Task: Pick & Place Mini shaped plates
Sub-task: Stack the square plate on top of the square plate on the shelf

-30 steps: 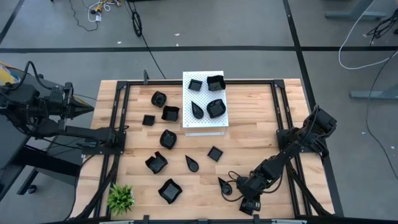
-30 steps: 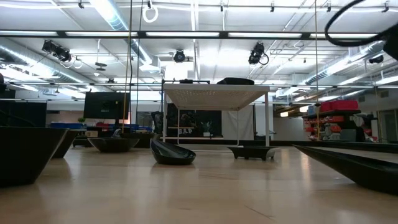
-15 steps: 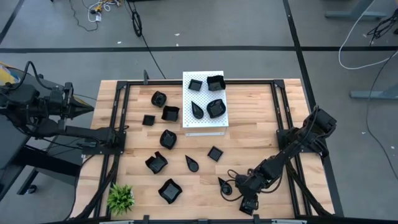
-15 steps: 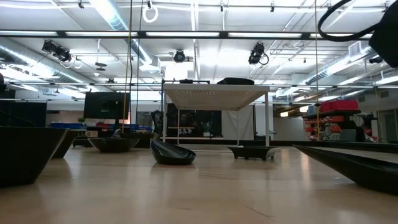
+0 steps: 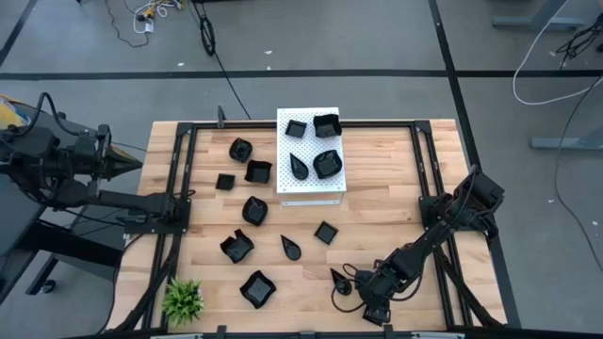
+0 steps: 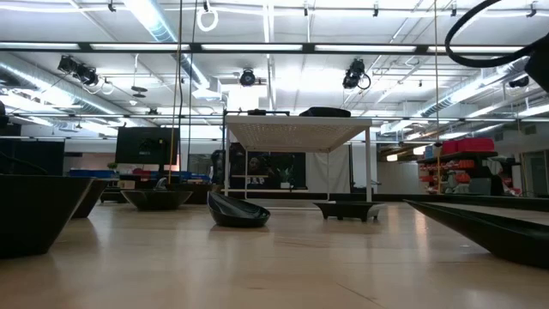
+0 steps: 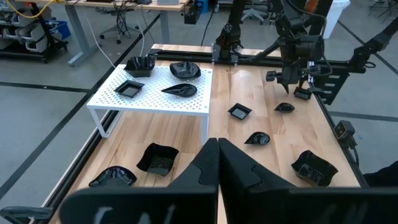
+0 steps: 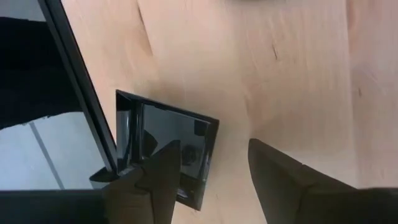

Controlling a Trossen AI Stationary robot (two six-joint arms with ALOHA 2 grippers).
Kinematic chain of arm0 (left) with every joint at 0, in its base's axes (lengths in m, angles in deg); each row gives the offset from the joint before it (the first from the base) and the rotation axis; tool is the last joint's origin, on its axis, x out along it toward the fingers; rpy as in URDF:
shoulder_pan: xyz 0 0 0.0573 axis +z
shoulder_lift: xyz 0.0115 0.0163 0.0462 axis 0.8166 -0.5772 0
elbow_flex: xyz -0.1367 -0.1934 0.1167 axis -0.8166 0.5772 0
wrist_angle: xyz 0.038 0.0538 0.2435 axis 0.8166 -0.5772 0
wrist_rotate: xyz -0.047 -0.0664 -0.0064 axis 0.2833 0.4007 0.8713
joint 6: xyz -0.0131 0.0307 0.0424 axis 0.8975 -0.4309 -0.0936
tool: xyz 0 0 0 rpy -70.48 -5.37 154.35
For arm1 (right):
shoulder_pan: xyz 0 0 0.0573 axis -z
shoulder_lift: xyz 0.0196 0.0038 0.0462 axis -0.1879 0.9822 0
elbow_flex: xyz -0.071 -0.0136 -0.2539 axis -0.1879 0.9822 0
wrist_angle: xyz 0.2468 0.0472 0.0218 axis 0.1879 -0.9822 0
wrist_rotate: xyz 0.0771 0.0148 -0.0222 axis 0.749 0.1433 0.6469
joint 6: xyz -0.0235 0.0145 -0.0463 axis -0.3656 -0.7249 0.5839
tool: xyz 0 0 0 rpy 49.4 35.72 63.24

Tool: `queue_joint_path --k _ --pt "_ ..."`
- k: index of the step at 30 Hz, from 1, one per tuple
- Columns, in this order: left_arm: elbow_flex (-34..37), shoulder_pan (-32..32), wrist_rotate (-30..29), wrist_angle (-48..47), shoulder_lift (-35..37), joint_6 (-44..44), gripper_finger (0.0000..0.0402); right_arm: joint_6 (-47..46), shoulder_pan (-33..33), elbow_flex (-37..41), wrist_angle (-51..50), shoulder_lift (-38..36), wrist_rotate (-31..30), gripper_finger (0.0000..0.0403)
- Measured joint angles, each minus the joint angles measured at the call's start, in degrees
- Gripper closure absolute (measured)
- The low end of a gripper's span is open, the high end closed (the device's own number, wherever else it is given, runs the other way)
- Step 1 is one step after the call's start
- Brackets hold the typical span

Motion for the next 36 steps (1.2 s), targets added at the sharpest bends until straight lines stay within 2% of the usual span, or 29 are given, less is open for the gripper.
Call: queue_joint_path --k 29,36 --pt "0.0 0.0 0.0 -0.01 0.0 0.0 0.0399 -2.87 -0.2 -0.15 -0.66 1.29 0.33 0.0213" --pt "0.01 0.0 0.01 -0.02 -0.01 0.0 0.0399 -2.97 -0.09 -0.03 -0.68 1.38 1.2 0.0253"
